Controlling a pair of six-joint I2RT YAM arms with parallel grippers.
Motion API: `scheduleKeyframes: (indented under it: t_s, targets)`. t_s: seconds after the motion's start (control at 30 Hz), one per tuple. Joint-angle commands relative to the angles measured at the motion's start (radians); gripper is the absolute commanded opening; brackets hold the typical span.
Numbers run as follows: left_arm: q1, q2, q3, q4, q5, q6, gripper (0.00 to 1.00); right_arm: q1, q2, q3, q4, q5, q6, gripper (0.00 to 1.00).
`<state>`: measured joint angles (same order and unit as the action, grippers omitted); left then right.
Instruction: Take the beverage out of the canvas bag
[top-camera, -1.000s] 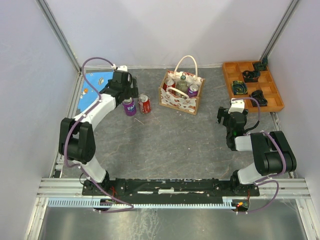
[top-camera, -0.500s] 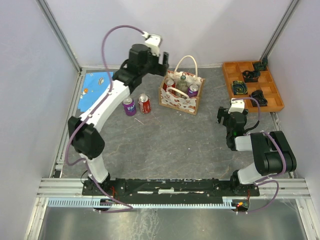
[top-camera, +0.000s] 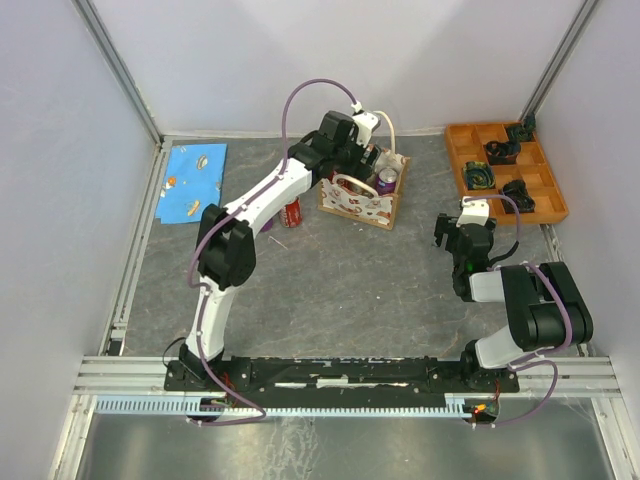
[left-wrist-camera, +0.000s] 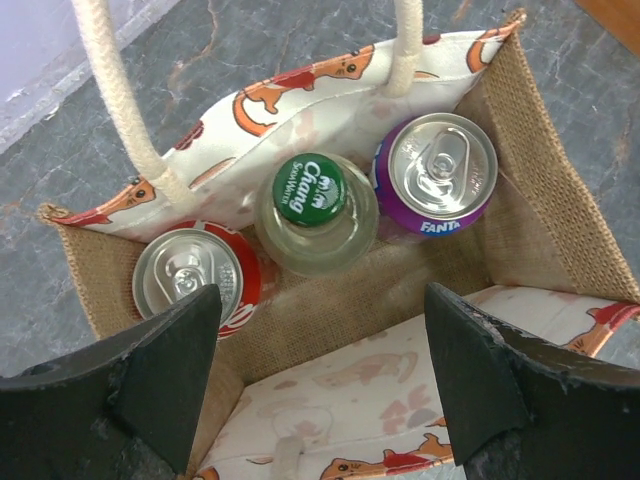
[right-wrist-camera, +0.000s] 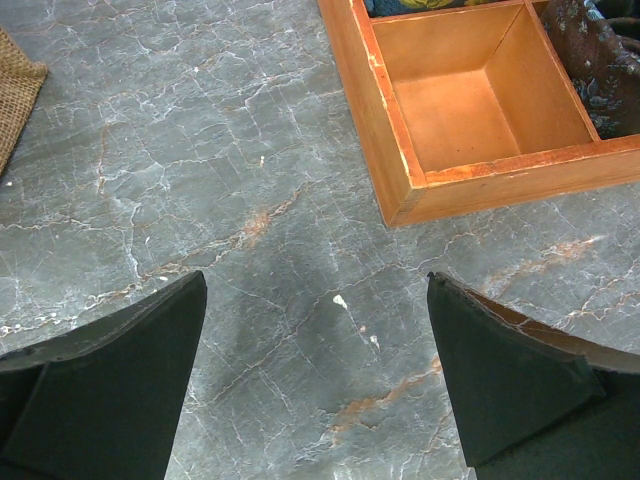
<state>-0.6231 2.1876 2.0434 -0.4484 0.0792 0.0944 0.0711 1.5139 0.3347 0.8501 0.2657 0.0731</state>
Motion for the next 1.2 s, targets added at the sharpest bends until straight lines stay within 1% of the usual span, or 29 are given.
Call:
scheduleKeyframes:
  t_s: [0.0,0.2,0.3,0.53,0.7,0.83,0.97,1.17]
  targets:
    - [0.003,-0.004,0.078,-0.001,-0.044,0.047,0.89,0.000,-0.001,0.029,0.023,-0.006,-0.015,0.99]
    - [0.003,0.026,0.080,-0.012,-0.145,0.076,0.92,0.000,-0.001,0.029,0.023,-0.006,-0.013,0.99]
    - [0.004,0.057,0.108,-0.032,-0.177,0.096,0.92,0.000,0.000,0.029,0.023,-0.006,-0.013,0.99]
    - [0.008,0.114,0.155,-0.042,-0.197,0.114,0.93,0.001,-0.001,0.028,0.023,-0.006,-0.013,0.99]
    - [0.014,0.129,0.181,-0.041,-0.237,0.134,0.94,0.001,0.000,0.029,0.023,-0.006,-0.014,0.99]
    - [0.020,0.129,0.188,-0.036,-0.267,0.147,0.94,0.001,-0.001,0.029,0.023,-0.006,-0.013,0.99]
    - [0.023,0.167,0.191,-0.034,-0.293,0.155,0.95,0.000,-0.001,0.029,0.023,-0.006,-0.013,0.99]
    - [0.030,0.186,0.195,-0.059,-0.296,0.170,0.95,0.001,-0.002,0.028,0.023,-0.006,-0.013,0.99]
